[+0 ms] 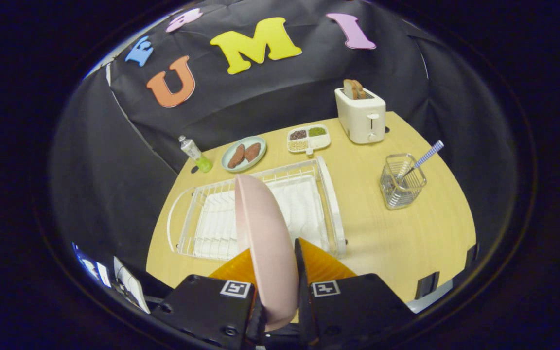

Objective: Take the plate from the dish rack, then take the spoon from the basket and place it into the plate.

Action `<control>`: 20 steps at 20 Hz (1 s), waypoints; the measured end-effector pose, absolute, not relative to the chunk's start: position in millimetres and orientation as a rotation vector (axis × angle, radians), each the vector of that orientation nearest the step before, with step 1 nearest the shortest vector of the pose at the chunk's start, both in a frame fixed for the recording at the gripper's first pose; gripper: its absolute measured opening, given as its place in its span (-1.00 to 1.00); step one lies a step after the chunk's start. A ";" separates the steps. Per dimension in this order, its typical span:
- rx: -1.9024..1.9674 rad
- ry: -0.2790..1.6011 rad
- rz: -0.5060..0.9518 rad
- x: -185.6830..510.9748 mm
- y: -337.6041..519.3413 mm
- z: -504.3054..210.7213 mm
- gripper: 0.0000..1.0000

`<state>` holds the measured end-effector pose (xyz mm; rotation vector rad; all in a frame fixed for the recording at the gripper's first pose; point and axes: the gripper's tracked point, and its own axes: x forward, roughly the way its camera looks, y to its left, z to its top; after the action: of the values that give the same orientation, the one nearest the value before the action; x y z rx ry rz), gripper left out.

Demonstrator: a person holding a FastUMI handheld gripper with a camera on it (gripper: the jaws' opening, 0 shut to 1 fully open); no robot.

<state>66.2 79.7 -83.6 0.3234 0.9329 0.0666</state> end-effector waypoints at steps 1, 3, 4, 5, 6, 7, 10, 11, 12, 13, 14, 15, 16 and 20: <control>0.351 0.943 0.074 52.6 76.7 -96.0 -0.36; 0.408 0.966 0.081 29.0 67.7 -121.2 -0.36; 0.436 0.976 0.084 20.0 63.4 -133.0 -0.36; 0.462 0.983 0.089 10.6 60.3 -145.4 -0.36; 0.489 0.990 0.095 2.2 58.7 -156.2 -0.36; 0.522 0.995 0.101 -3.4 54.9 -166.2 -0.36; 0.635 1.017 0.119 -15.1 52.2 -197.3 -0.36; 0.666 1.019 0.124 -14.7 50.4 -203.3 -0.36; 0.686 1.021 0.124 -13.2 49.4 -209.5 -0.36; 0.694 1.026 0.123 -13.3 49.3 -216.6 -0.37; 0.702 1.033 0.129 -12.4 51.1 -222.8 -0.36; 0.721 1.034 0.143 -11.3 54.0 -224.8 -0.36; 0.731 1.038 0.155 -9.1 56.3 -227.5 -0.35; 0.697 1.022 0.163 -9.3 53.3 -227.6 -0.28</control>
<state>-9.3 53.3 -227.6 0.6970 1.0215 0.1628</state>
